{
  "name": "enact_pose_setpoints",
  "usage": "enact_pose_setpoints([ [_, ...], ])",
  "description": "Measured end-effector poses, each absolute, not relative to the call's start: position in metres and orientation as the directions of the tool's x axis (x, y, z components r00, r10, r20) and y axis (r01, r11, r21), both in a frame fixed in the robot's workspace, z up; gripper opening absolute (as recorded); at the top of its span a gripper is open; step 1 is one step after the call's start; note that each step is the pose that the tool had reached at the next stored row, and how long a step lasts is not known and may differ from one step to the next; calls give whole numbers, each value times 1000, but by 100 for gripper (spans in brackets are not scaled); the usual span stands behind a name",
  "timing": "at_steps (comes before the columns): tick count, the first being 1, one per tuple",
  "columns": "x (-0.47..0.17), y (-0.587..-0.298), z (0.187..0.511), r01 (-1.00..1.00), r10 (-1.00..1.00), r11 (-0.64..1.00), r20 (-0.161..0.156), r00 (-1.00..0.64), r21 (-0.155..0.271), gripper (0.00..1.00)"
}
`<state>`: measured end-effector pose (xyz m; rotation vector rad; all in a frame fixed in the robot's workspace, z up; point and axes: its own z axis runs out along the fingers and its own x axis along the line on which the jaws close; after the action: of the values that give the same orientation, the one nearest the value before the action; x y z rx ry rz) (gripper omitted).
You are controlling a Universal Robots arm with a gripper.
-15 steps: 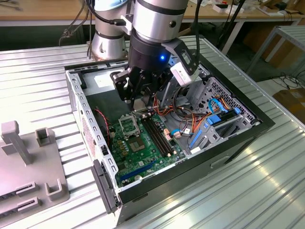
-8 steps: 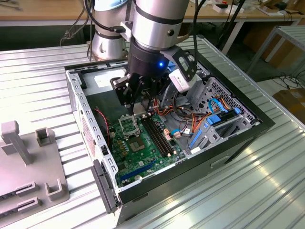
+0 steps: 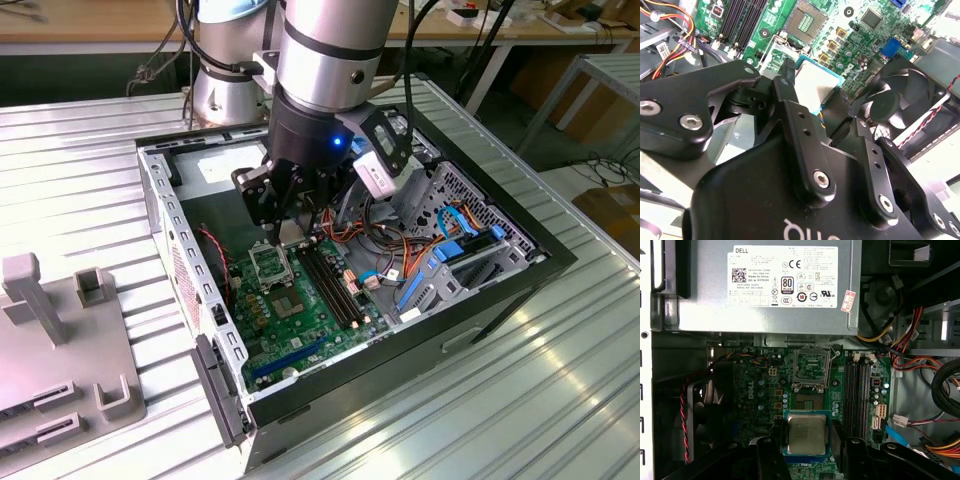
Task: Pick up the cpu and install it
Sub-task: 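Place the cpu into insertion slot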
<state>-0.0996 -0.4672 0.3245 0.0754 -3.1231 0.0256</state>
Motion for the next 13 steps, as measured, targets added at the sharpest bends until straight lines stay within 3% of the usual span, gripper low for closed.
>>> enact_pose_setpoints([
  [13, -100, -467, 317, -48, -48, 999, 18, -999, -16, 47],
])
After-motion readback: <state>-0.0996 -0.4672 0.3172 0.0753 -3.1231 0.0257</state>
